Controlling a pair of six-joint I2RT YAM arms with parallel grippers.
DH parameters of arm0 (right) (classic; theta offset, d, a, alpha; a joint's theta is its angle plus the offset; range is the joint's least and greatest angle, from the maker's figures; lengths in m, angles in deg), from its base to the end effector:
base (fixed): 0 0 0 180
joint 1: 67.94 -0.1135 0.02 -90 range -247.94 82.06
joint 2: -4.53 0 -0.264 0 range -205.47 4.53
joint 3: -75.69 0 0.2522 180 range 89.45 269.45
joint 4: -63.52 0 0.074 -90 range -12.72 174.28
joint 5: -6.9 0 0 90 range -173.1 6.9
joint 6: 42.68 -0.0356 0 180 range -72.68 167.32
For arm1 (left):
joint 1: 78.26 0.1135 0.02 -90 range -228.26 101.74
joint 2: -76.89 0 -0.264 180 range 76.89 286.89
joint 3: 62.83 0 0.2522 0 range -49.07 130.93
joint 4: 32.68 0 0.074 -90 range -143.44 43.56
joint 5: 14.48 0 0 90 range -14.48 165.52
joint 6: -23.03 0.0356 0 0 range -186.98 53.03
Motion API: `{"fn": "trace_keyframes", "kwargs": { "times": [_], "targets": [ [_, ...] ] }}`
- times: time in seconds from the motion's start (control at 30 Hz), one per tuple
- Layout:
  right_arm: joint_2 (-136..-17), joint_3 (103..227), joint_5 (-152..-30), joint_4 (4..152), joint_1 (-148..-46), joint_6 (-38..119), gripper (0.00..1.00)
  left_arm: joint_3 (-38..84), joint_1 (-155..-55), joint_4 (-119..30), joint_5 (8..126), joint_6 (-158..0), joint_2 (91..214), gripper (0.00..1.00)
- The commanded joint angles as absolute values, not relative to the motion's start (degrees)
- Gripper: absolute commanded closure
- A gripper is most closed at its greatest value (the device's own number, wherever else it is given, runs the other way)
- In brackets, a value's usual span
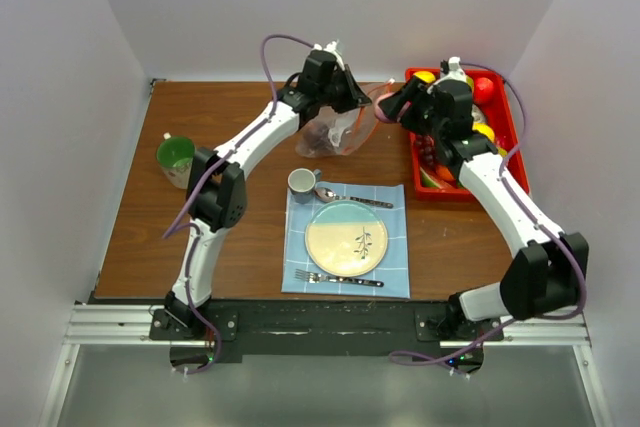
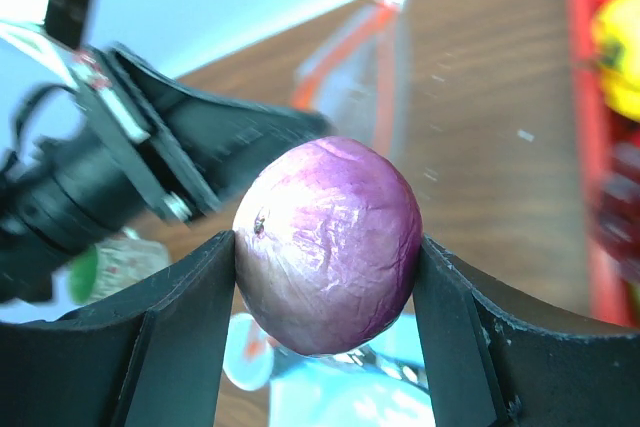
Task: Place the food in the zip-top bag and seal the zipper
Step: Pick up the fake fruit from the bin, then place the fake fruit in the zipper food storage bag.
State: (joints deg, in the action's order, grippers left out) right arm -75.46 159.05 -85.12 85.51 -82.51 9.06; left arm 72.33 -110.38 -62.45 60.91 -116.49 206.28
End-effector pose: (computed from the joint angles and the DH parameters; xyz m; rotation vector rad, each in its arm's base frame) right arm 0.3188 0.0842 0.3533 0.3761 1.9138 0.6540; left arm 0.4505 -0.2934 0.2988 -0.1494 2.1685 -1.1297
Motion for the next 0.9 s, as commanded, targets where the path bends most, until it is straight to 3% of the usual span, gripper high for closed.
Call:
{"fn": "trace_keyframes", "kwargs": {
  "times": [0.0, 0.3, 0.57, 0.77, 0.87],
  "targets": [
    [-80.37, 160.56, -88.01, 74.21, -83.5, 4.17, 0.9, 75.73, -110.69, -62.0, 59.62, -118.56, 205.48, 1.0],
    [-82.31, 155.98, -83.54, 70.06, -83.59, 1.62, 0.92, 76.0, -110.6, -62.7, 58.3, -119.27, 203.37, 1.0],
    [-86.96, 166.07, -78.0, 87.19, -84.02, 4.25, 0.9, 74.15, -110.78, -60.6, 57.06, -120.5, 201.88, 1.0],
    [-88.64, 168.19, -76.77, 90.37, -84.38, 4.34, 0.77, 74.24, -111.48, -59.63, 56.01, -121.11, 201.87, 1.0],
    [-89.86, 170.65, -76.5, 92.83, -84.55, 4.87, 0.77, 74.15, -111.57, -59.36, 55.66, -121.2, 201.96, 1.0]
  ]
}}
